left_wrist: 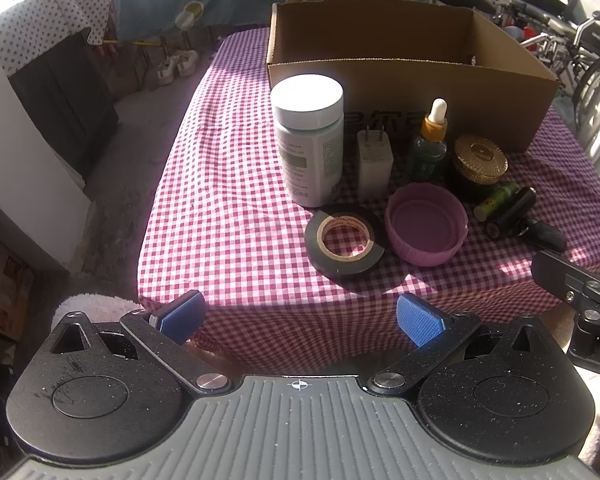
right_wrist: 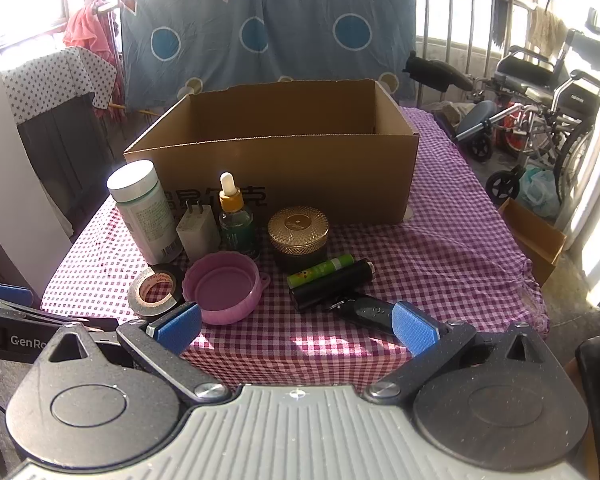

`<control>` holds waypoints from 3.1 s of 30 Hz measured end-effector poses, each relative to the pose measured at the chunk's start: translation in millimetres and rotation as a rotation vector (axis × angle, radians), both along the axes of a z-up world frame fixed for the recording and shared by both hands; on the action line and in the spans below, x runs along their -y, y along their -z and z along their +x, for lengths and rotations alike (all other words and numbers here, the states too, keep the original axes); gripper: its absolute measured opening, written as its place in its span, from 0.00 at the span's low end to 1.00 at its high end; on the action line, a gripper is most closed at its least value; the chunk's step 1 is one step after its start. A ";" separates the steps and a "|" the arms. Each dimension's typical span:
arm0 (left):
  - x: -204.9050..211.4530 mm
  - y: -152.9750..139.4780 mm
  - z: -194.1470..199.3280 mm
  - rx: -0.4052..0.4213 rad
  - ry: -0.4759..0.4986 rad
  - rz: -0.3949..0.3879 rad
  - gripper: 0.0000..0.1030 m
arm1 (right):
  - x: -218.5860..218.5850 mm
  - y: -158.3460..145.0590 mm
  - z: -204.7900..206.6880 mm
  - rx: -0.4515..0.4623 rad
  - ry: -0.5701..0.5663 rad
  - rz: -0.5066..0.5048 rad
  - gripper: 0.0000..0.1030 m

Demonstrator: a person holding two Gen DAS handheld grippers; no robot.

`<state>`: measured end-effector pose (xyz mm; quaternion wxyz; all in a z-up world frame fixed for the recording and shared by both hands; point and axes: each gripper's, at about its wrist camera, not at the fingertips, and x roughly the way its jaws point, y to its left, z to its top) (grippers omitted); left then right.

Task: Organize rigid objects

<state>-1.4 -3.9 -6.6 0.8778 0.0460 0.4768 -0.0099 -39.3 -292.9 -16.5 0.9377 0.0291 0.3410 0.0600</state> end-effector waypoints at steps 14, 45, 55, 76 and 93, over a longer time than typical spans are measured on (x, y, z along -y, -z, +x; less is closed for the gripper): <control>-3.8 -0.4 -0.3 -0.003 -0.011 -0.003 0.99 | -1.2 -0.8 -0.3 0.001 0.001 -0.002 1.00; -7.2 -1.3 -1.0 -0.003 -0.029 0.010 0.99 | -2.6 -2.5 0.4 0.002 -0.003 0.001 1.00; -6.8 -0.1 0.3 -0.006 -0.033 0.014 0.99 | -4.3 -1.3 2.6 0.004 -0.006 0.000 1.00; -8.0 7.6 13.2 -0.038 -0.039 0.021 0.99 | -5.4 3.2 16.3 -0.012 -0.006 0.010 1.00; 17.6 8.3 27.0 -0.008 0.097 -0.007 0.99 | 32.4 13.8 27.8 -0.004 0.071 0.055 1.00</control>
